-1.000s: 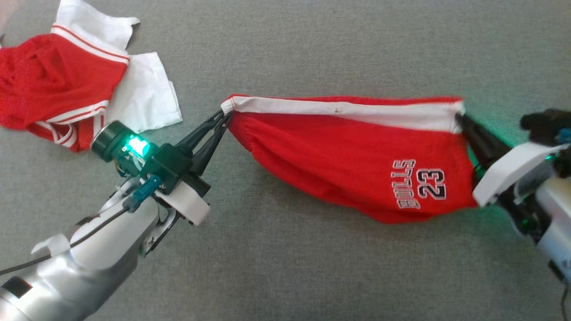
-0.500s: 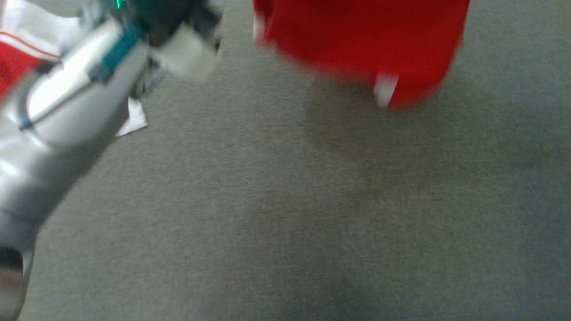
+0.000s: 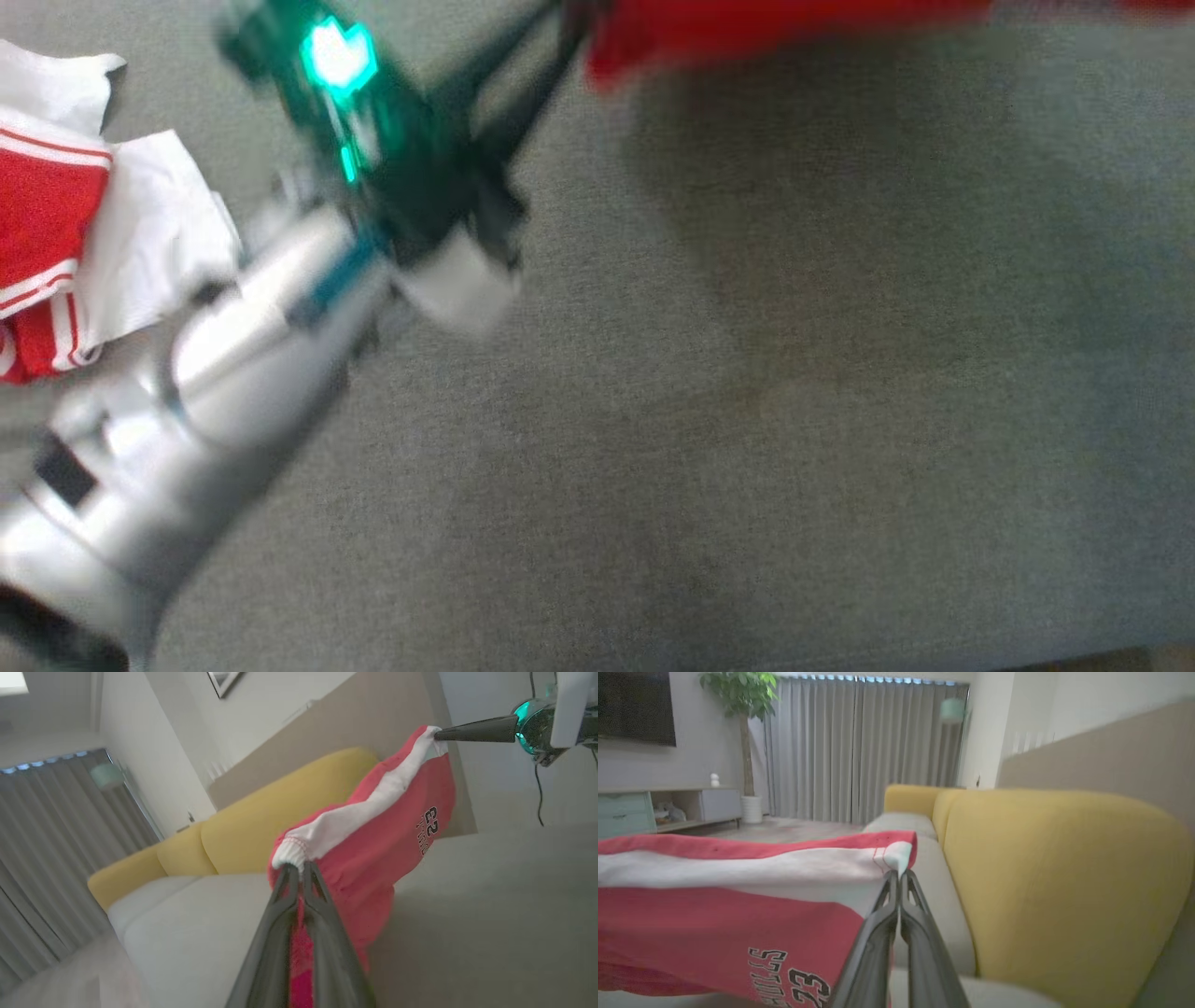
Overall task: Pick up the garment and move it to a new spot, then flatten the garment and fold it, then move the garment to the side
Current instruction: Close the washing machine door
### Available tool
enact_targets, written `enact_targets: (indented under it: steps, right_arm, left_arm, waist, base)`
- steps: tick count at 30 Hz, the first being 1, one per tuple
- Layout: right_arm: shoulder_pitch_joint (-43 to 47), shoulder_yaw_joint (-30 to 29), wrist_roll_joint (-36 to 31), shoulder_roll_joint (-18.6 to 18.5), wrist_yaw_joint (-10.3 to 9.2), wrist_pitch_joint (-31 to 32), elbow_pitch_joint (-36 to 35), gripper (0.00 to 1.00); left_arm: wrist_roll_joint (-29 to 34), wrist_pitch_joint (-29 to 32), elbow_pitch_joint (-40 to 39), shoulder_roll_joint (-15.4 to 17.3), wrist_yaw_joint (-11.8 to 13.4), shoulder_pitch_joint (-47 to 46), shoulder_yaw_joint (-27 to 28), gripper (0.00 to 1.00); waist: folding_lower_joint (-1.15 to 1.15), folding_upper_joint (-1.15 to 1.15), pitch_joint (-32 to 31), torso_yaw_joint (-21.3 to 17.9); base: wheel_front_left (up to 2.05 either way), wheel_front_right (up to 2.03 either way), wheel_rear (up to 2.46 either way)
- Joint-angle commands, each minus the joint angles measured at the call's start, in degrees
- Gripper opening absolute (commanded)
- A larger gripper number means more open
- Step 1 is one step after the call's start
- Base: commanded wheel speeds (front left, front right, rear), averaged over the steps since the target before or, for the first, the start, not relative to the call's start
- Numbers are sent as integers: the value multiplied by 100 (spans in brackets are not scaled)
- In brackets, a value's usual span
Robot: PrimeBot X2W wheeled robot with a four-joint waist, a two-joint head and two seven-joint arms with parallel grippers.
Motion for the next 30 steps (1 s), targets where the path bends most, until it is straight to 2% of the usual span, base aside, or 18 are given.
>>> enact_targets:
  steps: [1, 3, 8, 12, 16, 21, 26, 30]
  right_arm:
    - [681, -135, 48, -19, -4, -11, -284, 0]
    - [1393, -197, 61, 128, -4, -11, -442, 0]
    - [2681, -252, 182, 418, -4, -11, -1048, 0]
    - [3815, -662, 219, 444, -4, 2, -1609, 0]
    - [4554, -1067, 181, 507, -4, 116, -2162, 0]
    - [4875, -1590, 124, 666, -4, 298, -2480, 0]
    - [4463, -1714, -1, 745, -4, 601, -2406, 0]
    - [3863, -1676, -161, 718, -4, 813, -2165, 0]
  left_arm:
    - [55, -5, -152, 126, -9, 326, 155, 0]
    - [-61, -5, -128, 56, -109, 1020, 81, 0]
    - [-91, -5, -223, 140, -119, 2512, 68, 0]
    - [33, -5, -481, 281, 91, 3596, 63, 0]
    - [84, -5, -747, 491, 115, 4156, -67, 0]
    - [-18, -4, -1137, 585, 141, 4248, 5, 0]
    - [-144, 141, -1304, 411, 14, 3772, 132, 0]
    - [-227, 387, -1164, 137, -153, 3192, 189, 0]
  waist:
    - [0, 0, 2, 28]
    - [0, 0, -9, 32]
    - [0, 0, -100, -75]
    - [0, 0, -289, -69]
    - [0, 0, -420, -7]
    - [0, 0, -599, 148]
    - [0, 0, -618, 256]
    - [0, 0, -459, 352]
  base:
    - [0, 0, 0]
    - [0, 0, 0]
    - [0, 0, 0]
    - [0, 0, 0]
    - [0, 0, 0]
    - [0, 0, 0]
    - [0, 0, 0]
    - [0, 0, 0]
